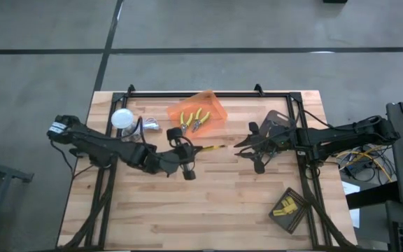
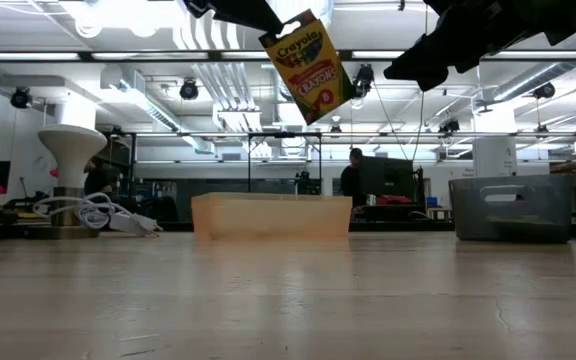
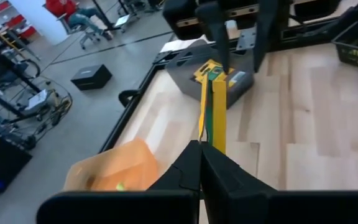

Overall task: Pick & Place School Supplies
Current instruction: Put the crayon box into the light black bin

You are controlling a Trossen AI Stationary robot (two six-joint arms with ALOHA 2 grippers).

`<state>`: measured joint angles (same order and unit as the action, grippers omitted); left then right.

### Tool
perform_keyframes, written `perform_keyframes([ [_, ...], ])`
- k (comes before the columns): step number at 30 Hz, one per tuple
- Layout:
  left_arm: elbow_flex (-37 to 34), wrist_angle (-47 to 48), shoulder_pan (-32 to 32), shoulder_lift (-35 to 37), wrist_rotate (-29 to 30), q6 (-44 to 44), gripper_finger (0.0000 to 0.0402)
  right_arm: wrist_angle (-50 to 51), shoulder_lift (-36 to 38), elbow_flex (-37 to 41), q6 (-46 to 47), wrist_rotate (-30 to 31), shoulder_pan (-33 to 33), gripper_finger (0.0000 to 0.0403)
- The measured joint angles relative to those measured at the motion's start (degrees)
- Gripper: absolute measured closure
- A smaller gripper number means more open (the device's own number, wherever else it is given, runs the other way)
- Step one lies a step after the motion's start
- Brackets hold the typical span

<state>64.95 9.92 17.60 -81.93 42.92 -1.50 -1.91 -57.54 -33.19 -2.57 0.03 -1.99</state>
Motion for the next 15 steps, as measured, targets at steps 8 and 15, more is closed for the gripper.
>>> perform_keyframes([
  [8,-0.04,0.02,-1.66,0.0,-0.57,-0.02,0.0399,-0.4,0.0,0.0,0.0,0.0,0.0,0.0266],
  [15,-0.07,0.01,-2.07,0.0,-1.95,-0.02,0.04,-0.52,0.0,0.0,2.23,0.02,0.01,0.0266],
])
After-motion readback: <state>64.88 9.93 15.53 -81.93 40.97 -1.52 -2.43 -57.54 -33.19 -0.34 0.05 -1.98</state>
